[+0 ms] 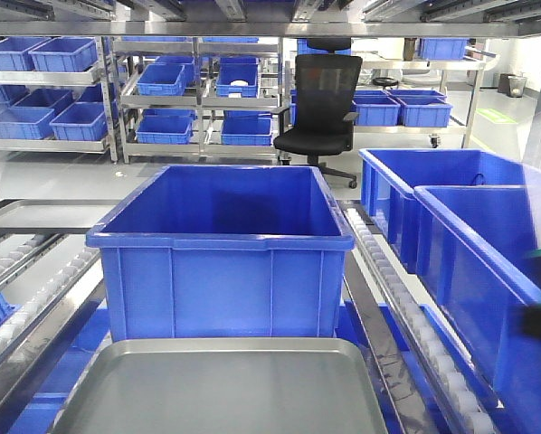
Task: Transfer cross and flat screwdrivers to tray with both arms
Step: 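Lower both held screwdrivers toward the silver tray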
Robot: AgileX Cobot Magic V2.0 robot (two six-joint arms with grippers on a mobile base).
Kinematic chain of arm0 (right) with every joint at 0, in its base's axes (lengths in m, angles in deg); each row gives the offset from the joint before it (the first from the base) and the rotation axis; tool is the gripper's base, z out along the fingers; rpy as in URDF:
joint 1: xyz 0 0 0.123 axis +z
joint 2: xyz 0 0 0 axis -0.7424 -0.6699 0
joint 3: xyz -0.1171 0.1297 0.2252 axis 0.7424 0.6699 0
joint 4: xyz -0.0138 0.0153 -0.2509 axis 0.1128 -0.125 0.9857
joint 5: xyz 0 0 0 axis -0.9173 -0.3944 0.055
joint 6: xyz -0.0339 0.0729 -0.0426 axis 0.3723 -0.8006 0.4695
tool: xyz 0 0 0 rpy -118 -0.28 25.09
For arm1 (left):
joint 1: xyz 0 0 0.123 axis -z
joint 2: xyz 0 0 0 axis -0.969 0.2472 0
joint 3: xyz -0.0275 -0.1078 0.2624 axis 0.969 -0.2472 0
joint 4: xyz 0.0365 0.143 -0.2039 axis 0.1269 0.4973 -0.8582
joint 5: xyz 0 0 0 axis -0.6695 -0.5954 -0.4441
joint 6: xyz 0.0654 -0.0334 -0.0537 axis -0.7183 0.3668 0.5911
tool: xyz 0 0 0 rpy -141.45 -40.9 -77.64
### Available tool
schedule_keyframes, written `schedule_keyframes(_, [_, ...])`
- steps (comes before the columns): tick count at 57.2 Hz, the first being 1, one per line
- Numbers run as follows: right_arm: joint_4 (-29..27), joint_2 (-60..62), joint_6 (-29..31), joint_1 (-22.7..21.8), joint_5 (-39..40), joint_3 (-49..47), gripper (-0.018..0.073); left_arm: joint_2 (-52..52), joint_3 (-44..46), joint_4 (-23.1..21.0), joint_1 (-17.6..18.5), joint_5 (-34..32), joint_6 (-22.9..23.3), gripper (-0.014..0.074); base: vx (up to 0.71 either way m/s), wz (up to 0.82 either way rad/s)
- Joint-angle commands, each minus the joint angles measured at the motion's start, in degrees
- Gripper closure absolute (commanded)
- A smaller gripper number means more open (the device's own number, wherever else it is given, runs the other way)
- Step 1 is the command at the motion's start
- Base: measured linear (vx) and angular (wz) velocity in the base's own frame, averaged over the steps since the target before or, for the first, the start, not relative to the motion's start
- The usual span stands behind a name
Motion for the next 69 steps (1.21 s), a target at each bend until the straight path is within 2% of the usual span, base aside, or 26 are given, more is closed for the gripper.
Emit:
schedule_keyframes(1, [-12.46,-5.21,5.31,1.25,1.32,-1.67,0.0567,4.21,1.78,-9.79,0.30,-1.55,-4.52,0.0594,0.00,0.00])
schedule_keyframes(5, [-16.22,-10.23,6.00,4.84,1.45,-1.67,0.0567,7.47,1.78,-15.91,0.30,-0.17,-6.76,0.0594,0.00,0.00])
schedule_keyframes(10, [-16.52,-15.72,3.37,11.17,4.95,-1.67,0.0567,12.17,1.78,-20.76,0.30,3.71,-8.42,0.0594,0.00,0.00])
schedule_keyframes(16, [-15.48,-22.49,0.03,19.17,10.54,-1.67,0.0567,17.14,1.78,-22.85,0.30,7.04,-8.69,0.0594,0.00,0.00])
schedule_keyframes(25, [-16.46,-31.61,-1.72,25.21,16.43,-1.67,0.0567,22.43,1.78,-24.96,2.01,8.41,-8.69,0.0594,0.00,0.00])
schedule_keyframes(35, [-20.31,-37.42,-1.60,26.27,18.06,-1.67,0.0567,27.33,1.78,-25.84,5.83,6.01,-8.68,0.0594,0.00,0.00])
schedule_keyframes(44, [-20.67,-38.02,-1.60,26.19,19.49,-1.67,0.0567,29.36,1.78,-25.70,7.66,1.86,-8.73,0.0594,0.00,0.00])
schedule_keyframes(69, [-20.50,-38.02,-1.55,26.19,24.74,-1.67,0.0567,33.01,1.78,-27.45,8.31,-1.55,-7.73,0.0591,0.00,0.00])
